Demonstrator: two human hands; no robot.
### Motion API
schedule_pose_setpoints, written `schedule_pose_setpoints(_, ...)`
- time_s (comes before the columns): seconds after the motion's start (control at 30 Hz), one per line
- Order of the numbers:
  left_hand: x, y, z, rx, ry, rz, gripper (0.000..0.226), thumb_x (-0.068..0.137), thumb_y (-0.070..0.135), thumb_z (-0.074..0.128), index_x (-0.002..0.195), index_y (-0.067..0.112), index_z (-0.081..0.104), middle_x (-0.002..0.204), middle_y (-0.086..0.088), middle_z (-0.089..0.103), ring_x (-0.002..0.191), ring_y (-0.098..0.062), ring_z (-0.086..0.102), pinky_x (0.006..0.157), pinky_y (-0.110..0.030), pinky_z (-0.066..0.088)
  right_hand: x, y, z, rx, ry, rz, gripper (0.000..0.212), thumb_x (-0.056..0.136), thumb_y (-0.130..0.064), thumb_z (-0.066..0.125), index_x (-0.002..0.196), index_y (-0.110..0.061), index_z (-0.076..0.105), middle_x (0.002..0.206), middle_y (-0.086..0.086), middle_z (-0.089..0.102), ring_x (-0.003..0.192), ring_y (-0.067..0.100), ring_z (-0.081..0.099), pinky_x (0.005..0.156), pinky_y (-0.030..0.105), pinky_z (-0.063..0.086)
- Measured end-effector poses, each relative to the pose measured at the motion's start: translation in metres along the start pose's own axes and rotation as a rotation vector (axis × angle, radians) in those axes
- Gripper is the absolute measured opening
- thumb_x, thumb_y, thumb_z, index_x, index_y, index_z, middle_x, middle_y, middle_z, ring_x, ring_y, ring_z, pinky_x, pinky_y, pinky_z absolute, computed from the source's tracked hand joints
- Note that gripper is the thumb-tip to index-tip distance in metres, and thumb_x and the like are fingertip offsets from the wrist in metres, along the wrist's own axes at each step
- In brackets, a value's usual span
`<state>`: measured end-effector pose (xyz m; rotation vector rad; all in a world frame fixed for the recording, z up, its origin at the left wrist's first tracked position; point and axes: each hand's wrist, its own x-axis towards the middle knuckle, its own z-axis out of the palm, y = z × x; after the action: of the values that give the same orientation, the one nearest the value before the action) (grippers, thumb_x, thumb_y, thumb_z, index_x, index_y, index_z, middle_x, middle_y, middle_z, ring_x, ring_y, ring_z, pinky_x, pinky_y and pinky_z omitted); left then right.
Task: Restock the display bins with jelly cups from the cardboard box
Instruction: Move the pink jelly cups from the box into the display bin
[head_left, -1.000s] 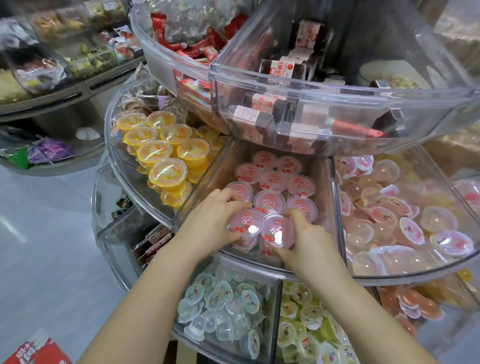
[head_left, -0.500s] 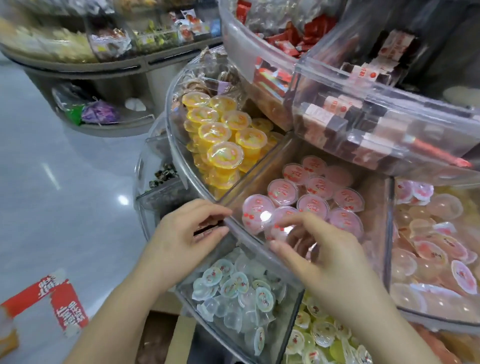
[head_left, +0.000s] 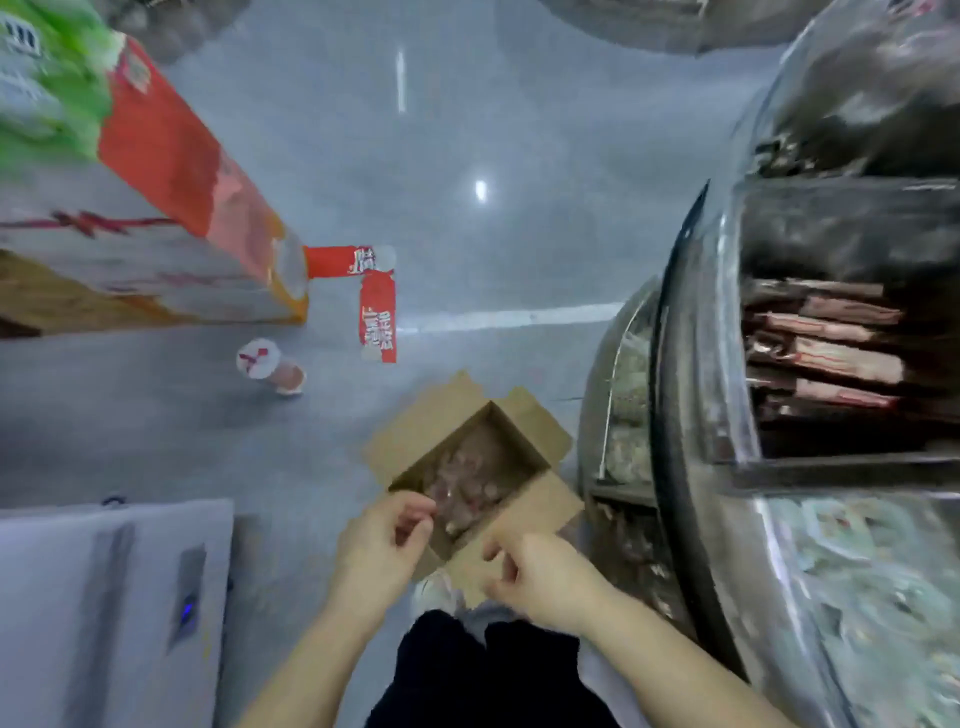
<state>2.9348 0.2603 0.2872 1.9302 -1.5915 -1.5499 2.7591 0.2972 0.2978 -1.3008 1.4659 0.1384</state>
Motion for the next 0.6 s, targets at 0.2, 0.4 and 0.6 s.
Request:
schedule_pose_setpoints(0.2,0.097,-0.142,0.078,0.027,-0.135,-0.316,0.026,0.084,0.009,0.061,0.109,0.014,0.062,0.094,0.0,0.063,0.089,-0.016,0.059,0.075,-0.018,0.041,0.173,0.089,0.052,-0.038,-0.106,0.176,0.03,0.089,-0.025,0.055,0.114,-0.008,0.057,0.096,0.011,0.061,0.1,0.03,0.059,0.073,0.032,0.043)
schedule_pose_setpoints(0.4,0.229,-0.239,0.158,-0.263,-0.04,-0.549,0.049,0.084,0.012,0.064,0.129,0.007,0.047,0.12,-0.004,0.057,0.109,-0.02,0.055,0.094,-0.03,0.045,0.33,0.179,0.067,-0.181,-0.012,0.249,0.028,0.087,-0.024,0.059,0.113,-0.013,0.059,0.117,0.011,0.062,0.11,0.028,0.056,0.086,0.03,0.043)
schedule_pose_setpoints(0.6,0.334,-0.312,0.214,-0.263,0.043,-0.737,0.054,0.086,0.045,0.056,0.122,0.005,0.055,0.12,-0.019,0.061,0.109,-0.034,0.059,0.095,-0.042,0.048,0.447,0.214,0.133,-0.299,-0.14,0.344,0.037,0.085,-0.033,0.061,0.113,-0.007,0.062,0.12,0.014,0.062,0.11,0.029,0.059,0.083,0.029,0.046)
